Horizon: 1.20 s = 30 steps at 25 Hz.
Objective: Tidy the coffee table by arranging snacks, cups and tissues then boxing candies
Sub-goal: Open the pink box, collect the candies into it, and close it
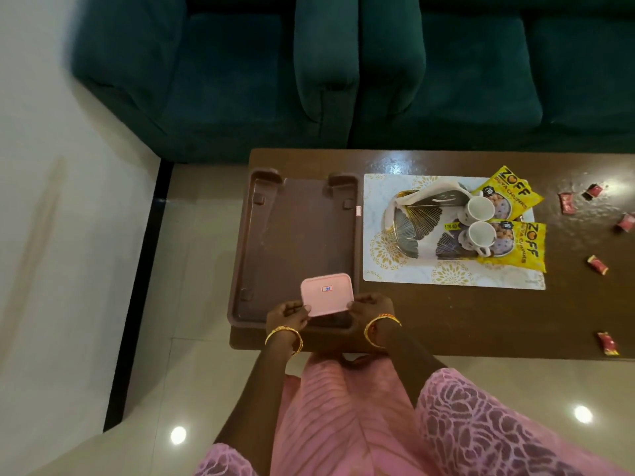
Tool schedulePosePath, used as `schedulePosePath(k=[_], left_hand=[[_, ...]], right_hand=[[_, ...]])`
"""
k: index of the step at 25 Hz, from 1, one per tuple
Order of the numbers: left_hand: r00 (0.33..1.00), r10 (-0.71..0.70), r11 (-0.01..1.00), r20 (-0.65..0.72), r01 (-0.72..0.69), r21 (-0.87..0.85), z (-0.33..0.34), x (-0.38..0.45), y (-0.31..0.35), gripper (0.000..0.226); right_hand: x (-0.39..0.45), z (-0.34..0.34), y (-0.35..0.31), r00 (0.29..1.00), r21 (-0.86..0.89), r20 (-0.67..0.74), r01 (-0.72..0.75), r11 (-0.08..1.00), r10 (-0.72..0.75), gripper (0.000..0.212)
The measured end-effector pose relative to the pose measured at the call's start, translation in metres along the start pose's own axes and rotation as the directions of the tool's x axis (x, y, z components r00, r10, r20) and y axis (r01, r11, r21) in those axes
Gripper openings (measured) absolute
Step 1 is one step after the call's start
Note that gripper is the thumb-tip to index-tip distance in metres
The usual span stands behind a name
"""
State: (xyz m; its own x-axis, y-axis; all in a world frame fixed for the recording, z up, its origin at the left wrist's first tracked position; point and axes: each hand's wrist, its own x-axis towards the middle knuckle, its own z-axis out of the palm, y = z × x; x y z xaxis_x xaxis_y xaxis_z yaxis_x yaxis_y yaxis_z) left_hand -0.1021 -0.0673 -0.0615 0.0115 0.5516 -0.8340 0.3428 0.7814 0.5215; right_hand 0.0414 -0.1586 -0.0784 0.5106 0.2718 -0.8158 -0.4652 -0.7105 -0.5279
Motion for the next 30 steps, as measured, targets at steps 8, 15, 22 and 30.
schedulePosePath(k=[8, 15, 22, 30], left_hand=[[0.961, -0.149, 0.979, 0.233, 0.110, 0.170, 0.084, -0.052, 0.003, 0.018], [0.885, -0.316, 0.823, 0.341, 0.077, 0.562, 0.207, -0.087, -0.001, 0.059], [0.743, -0.578, 0.737, 0.338, 0.296, 0.607, 0.355, -0.135, -0.052, 0.087], [0.738, -0.594, 0.735, 0.320, 0.338, 0.587, 0.437, -0.164, -0.085, 0.052]], right_hand=[[0.007, -0.103, -0.009, 0.993, 0.245, -0.097, -0.047, 0.968, 0.072, 0.018], [0.001, -0.247, 0.017, 0.939, -0.370, -0.259, 0.120, 0.921, -0.226, 0.016], [0.020, -0.374, 0.022, 0.907, -0.536, -0.038, 0.335, 0.775, -0.419, 0.019], [0.040, -0.450, 0.030, 0.904, -0.638, 0.059, 0.361, 0.680, -0.424, 0.027]])
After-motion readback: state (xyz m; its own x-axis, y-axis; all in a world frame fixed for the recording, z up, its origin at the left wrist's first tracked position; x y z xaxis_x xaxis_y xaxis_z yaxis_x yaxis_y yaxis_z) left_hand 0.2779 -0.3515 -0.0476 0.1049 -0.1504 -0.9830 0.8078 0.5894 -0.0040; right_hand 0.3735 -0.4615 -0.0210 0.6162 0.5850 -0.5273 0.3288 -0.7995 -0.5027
